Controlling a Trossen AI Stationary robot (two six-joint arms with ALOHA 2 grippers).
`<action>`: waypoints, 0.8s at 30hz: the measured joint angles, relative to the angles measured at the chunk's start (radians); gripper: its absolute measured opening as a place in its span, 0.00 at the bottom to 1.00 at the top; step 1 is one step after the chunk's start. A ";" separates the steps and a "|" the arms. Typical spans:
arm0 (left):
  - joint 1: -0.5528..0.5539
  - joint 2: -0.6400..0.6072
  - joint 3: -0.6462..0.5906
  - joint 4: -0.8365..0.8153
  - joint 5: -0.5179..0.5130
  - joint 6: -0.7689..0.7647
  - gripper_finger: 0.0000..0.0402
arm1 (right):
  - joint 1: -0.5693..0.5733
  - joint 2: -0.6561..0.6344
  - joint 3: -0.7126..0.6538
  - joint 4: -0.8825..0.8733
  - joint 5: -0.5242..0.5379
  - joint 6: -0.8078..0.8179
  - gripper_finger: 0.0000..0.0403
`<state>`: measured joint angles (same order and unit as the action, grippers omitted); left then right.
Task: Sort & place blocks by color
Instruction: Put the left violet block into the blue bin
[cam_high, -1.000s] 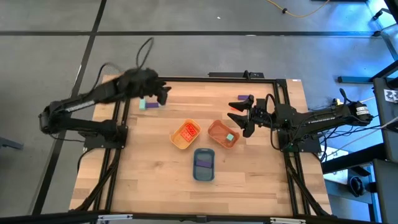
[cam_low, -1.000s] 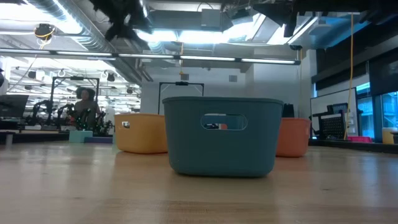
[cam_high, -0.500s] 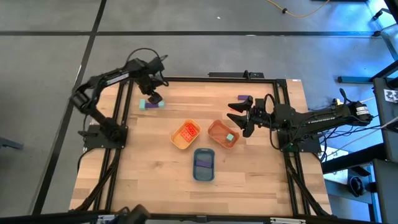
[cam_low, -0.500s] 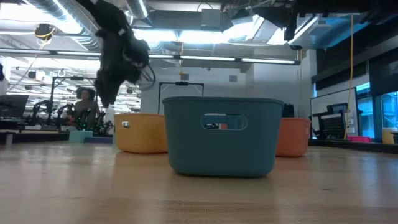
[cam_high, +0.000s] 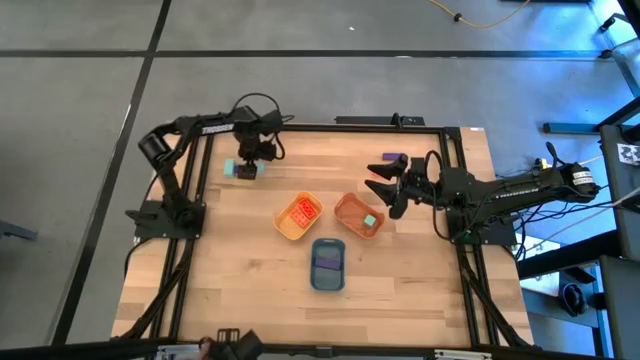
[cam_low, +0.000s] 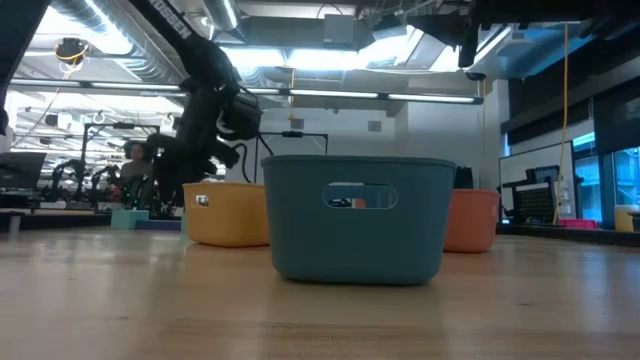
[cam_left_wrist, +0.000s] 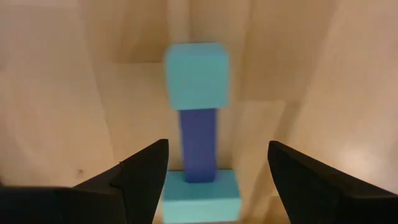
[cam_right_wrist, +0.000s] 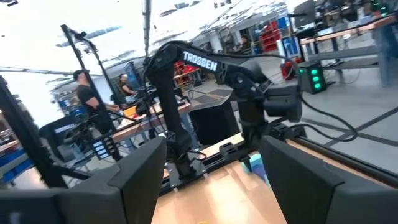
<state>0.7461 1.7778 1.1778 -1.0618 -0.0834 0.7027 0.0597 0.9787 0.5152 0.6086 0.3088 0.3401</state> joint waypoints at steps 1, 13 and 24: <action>0.002 0.007 0.000 0.012 -0.006 0.005 0.67 | 0.000 0.000 0.000 0.000 0.006 0.000 0.66; 0.052 0.050 -0.012 0.064 0.023 0.015 0.67 | 0.000 0.000 0.000 -0.002 0.013 -0.002 0.66; 0.038 0.044 -0.133 0.187 0.003 -0.014 0.67 | 0.000 0.000 0.000 -0.002 0.015 -0.006 0.66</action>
<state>0.7843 1.8214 1.0452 -0.8748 -0.0804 0.6888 0.0597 0.9787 0.5152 0.6067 0.3237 0.3344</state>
